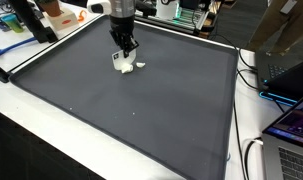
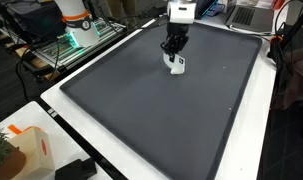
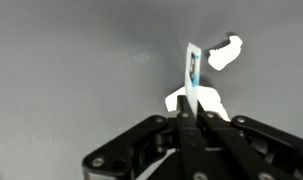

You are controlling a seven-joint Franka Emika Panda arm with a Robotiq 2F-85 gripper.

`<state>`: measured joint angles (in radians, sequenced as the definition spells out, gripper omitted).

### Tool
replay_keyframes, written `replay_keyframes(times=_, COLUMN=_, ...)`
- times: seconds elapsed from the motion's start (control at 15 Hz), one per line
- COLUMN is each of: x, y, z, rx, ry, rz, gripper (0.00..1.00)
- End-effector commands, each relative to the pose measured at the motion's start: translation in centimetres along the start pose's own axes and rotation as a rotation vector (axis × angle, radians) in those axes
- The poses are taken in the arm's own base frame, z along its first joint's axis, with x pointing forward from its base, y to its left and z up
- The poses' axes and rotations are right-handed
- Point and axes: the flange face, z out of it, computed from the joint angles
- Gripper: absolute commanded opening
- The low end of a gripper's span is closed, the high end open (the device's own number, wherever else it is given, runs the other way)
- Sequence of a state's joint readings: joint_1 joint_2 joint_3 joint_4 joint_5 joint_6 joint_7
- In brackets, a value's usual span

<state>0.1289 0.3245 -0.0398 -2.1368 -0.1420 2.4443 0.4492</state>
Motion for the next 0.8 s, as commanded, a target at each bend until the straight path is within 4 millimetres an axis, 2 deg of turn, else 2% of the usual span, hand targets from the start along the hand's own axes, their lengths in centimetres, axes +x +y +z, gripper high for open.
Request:
replay_keyframes(times=0.0, x=1.2, y=-0.1, z=4.9, rx=-0.100, ry=-0.092, rz=0.028, gripper=0.01)
replay_keyframes(times=0.4, x=5.6, y=-2.9, z=2.0, rx=-0.027, ry=-0.166, rz=0.068, gripper=0.01)
replay_keyframes(times=0.53, x=6.7, y=-3.4, z=2.2, rx=-0.046, ry=-0.231, rz=0.074, gripper=0.01)
replay_keyframes(times=0.73, x=8.6, y=-3.0, z=3.5, rx=-0.073, ry=-0.354, rz=0.099, gripper=0.01)
